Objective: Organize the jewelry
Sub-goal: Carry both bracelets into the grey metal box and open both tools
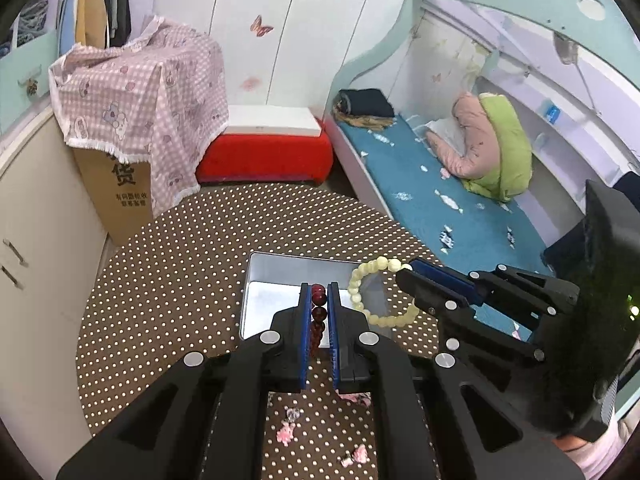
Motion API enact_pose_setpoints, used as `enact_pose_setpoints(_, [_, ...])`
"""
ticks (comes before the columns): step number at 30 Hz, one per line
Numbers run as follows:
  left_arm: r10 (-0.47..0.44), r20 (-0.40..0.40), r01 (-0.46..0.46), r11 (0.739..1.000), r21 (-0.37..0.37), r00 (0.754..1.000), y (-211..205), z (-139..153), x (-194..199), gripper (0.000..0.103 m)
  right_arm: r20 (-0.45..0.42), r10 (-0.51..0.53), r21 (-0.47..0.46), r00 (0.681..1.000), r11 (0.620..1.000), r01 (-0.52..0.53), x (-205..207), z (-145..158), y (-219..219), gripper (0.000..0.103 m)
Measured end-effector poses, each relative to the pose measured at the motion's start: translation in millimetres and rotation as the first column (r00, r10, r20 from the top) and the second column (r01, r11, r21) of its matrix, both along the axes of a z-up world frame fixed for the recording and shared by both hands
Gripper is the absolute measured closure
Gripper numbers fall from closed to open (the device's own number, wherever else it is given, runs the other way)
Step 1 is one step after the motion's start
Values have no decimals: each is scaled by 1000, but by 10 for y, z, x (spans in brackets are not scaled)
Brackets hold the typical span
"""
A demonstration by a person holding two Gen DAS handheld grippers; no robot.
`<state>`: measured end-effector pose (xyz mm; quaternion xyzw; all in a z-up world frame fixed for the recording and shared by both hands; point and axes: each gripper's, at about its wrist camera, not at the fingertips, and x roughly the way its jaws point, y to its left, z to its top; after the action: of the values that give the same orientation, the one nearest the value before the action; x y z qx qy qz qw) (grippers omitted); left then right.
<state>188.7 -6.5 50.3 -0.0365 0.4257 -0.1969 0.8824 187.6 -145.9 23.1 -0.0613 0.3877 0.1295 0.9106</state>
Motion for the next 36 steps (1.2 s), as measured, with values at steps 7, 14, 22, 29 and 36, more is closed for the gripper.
enact_pose_setpoints(7, [21,-74,-19,1000,21,997,-44,-310,257,97,-63,21,6,998,1000,-20,233,-337,87,93])
enact_pose_setpoints(14, [45,-150,-38,998,44,988,-40,-641,502,97,-122,37,10,992,999,-36,336,-632,109,93])
enact_pose_setpoints(22, [64,-216,-55,997,45,974,11,-933,535,96,-172,27,-4,985,1000,-29,378,-871,99,93])
enact_pose_setpoints(29, [67,-232,-59,997,42,970,36,-946,342,97,-185,22,-25,983,999,-28,369,-940,77,93])
enact_pose_setpoints(36, [73,-204,-68,997,31,976,23,-826,247,95,-193,31,16,981,999,-28,322,-852,55,91])
